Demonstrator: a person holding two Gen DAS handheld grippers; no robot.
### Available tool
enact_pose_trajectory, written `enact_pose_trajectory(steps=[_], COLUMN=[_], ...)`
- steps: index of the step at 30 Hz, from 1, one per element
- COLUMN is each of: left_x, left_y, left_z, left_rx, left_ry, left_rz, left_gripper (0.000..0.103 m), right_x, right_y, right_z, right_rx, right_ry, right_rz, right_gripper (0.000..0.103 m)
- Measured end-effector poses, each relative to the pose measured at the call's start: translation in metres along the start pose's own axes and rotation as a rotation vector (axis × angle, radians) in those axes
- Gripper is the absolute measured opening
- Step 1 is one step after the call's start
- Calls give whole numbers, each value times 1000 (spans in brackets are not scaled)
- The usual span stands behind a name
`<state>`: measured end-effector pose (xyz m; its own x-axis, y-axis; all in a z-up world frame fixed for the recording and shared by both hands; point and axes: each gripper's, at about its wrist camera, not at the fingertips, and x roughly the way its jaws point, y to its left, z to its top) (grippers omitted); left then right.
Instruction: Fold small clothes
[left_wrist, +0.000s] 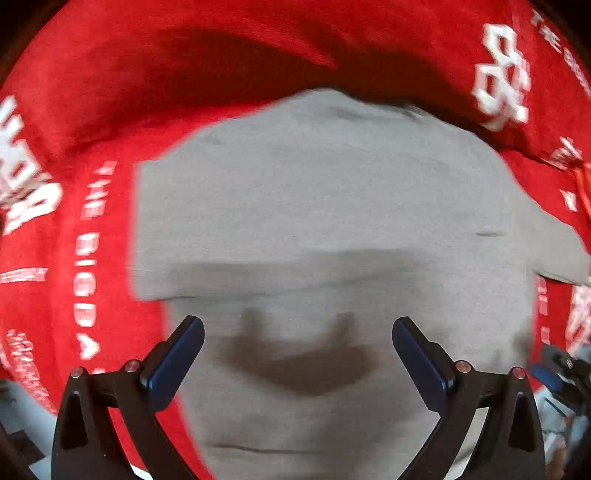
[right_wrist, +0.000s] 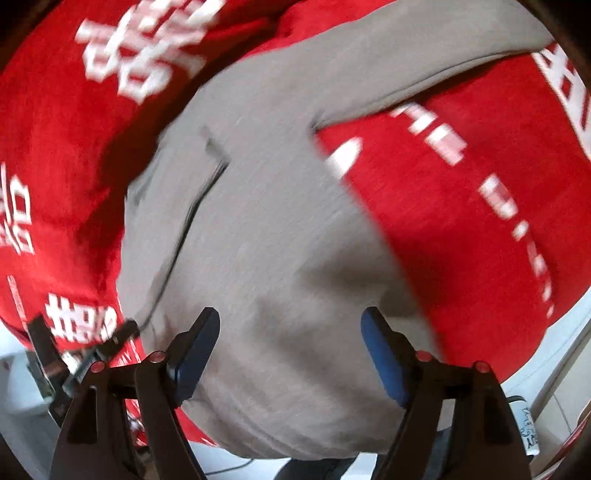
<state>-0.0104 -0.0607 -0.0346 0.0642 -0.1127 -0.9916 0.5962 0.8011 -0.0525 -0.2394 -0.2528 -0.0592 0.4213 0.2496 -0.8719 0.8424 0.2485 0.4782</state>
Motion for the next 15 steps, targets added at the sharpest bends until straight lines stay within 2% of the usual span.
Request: enact_pose_trajectory(steps=[1,6,12,15], left_x=[3,9,24,30], left_y=[-12,-70,-138,-167], left_z=[2,7,12,15], left_rx=[12,89,153,187], left_ry=[10,0,33,46], left_rz=[-25,-38,-63,-63], left_gripper=[102,102,102,102], right_x=[-6,-23,-43,-46], right_y=[-9,-64,-120,-145], right_z=[7,41,79,97], right_rx=[20,130,260,348], right_ry=[-14,-38,-87,-122], right_rz=[13,113,150,214], right_gripper=[82,82,82,82])
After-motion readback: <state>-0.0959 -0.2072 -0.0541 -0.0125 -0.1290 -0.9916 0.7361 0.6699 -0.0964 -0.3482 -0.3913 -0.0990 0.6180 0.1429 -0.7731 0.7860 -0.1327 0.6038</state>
